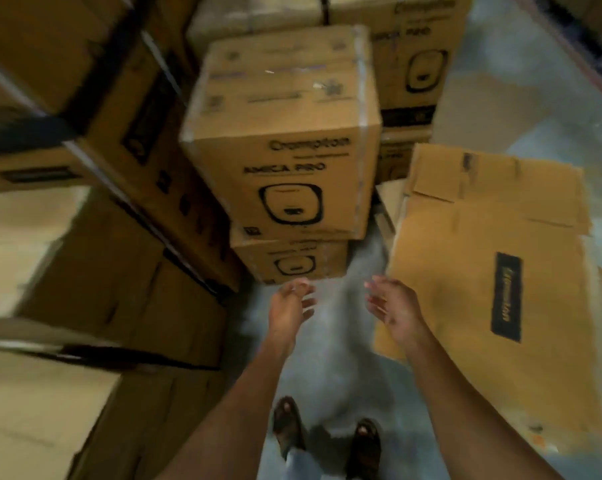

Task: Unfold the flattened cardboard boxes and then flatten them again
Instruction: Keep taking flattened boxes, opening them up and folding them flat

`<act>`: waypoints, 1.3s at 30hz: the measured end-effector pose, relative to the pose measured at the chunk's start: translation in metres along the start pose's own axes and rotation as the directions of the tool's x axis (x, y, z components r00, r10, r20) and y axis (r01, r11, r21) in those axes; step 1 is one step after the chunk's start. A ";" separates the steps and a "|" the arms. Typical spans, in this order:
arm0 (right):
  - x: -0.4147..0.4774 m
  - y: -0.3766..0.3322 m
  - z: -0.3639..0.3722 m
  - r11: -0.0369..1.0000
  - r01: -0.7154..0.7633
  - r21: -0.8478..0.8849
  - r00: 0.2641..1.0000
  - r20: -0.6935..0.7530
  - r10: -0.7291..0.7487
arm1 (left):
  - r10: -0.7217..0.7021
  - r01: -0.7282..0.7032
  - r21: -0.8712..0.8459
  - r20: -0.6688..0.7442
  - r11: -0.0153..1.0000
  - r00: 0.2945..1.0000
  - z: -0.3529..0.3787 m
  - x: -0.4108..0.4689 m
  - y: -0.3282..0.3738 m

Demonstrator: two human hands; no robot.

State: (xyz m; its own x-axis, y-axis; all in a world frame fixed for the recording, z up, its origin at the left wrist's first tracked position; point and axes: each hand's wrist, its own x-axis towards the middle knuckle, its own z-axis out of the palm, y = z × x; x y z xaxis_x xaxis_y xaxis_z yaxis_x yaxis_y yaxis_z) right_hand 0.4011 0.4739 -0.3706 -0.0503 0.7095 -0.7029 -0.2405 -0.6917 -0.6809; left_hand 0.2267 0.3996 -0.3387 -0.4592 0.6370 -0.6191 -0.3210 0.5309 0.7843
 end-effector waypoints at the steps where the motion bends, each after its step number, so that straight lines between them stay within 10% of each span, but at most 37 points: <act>1: -0.005 0.001 0.030 0.999 0.001 -0.039 0.998 0.061 0.001 | 0.020 -0.022 -0.028 -0.066 0.999 0.998 -0.027 -0.004 0.009; 10: -0.091 0.022 0.277 0.928 0.172 -0.330 0.849 0.527 0.030 | 0.175 -0.338 -0.242 -0.515 0.909 0.839 -0.238 -0.051 0.079; 18: -0.134 0.052 0.404 0.835 0.327 -0.442 0.769 0.639 0.037 | 0.054 -0.418 -0.281 -0.774 0.864 0.631 -0.356 -0.040 0.080; 39: -0.033 0.057 0.596 0.438 0.625 -0.646 0.759 0.635 -0.145 | 0.005 -0.346 -0.417 -0.634 0.841 0.774 -0.426 0.050 0.070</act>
State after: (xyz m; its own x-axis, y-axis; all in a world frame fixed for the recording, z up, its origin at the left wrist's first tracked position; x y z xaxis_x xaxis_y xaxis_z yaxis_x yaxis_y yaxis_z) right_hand -0.1884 0.4913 -0.2636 -0.6188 0.7243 -0.3040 0.4898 0.0532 -0.8702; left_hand -0.1716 0.2310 -0.2977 -0.8816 0.1411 -0.4505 -0.4559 -0.0070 0.8900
